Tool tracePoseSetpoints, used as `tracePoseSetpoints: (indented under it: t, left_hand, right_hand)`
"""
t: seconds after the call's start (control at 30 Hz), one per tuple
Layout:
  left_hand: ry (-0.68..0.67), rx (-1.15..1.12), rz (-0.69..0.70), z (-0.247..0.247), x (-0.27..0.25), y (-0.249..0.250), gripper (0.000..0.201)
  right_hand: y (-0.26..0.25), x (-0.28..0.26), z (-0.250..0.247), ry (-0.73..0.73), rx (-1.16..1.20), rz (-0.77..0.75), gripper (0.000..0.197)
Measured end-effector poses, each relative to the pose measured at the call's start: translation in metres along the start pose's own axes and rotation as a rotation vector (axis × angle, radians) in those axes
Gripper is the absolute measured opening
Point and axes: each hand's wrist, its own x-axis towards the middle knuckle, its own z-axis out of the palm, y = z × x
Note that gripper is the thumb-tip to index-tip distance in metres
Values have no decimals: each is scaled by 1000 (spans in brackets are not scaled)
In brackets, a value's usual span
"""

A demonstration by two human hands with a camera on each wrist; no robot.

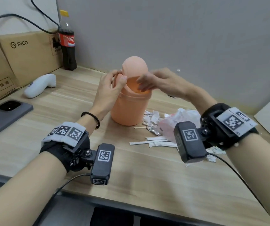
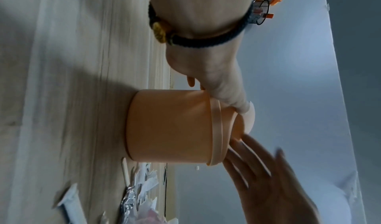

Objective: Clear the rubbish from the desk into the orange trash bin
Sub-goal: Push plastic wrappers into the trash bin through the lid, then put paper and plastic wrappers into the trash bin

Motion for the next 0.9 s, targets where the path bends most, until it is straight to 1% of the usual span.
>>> tracePoseSetpoints:
  t: [0.07,0.1,0.13,0.17,0.2,0.23,0.27,0.3,0.33,0.37,0.4,0.43,0.47,0.5,0.53,0.57,0.6,0.67,0.8,0.9]
  left_hand:
    - [30,11,18,3,-1,2,27]
    - [41,18,33,5,0,2,32]
    - [45,22,43,6,1,3,38]
    - [47,20,41,8,1,3,44]
    - [49,9,33,9,1,3,49]
    - [50,2,20,11,0,2,52]
    - [56,2,18,13,0,3,54]
    - [63,7,17,15,-1,3,53]
    - [71,13,17,16,-2,4,52]
    - [78,17,18,17,-2,4,50]
    - [81,18,20,18,-3,4,49]
    - [82,18,19,18,-3,4,47]
    - [83,21,17,18,-3,5,45]
    - [83,28,14,17,-3,5,44]
    - [83,35,14,17,-3,5,44]
    - [83,40,14,16,-4,5,45]
    - [83,40,14,15,-4,4,46]
    - [86,32,11,15,-3,4,47]
    - [87,32,5,16,-4,5,44]
    - [81,27,8,16,-5,4,42]
  right_hand:
    - [11,-17,-11,117,208,32,51]
    - [22,-23,-19,175,222,48,52]
    - [34,-29,-23,212,157,88,49]
    - [47,-33,-26,258,20,120,43]
    - [58,-38,-28,294,-158,171,37]
    - [73,-42,-30,304,-347,227,38]
    - [85,-48,-31,234,-482,309,47]
    - [97,-54,-31,100,-552,385,63]
    - [106,-59,-28,-35,-587,461,81]
    - [113,-62,-24,-132,-585,514,94]
    - [117,-63,-20,-178,-573,547,99]
    - [120,-63,-17,-160,-564,550,96]
    - [122,-62,-16,-112,-574,535,82]
    - [124,-60,-17,-27,-584,497,58]
    - [121,-58,-19,89,-590,455,34]
    - [118,-57,-23,215,-577,417,19]
    - [114,-57,-27,333,-567,387,17]
    - [106,-56,-34,477,-567,350,20]
    - [94,-59,-39,616,-479,260,13]
    - [83,-62,-39,704,-374,205,23]
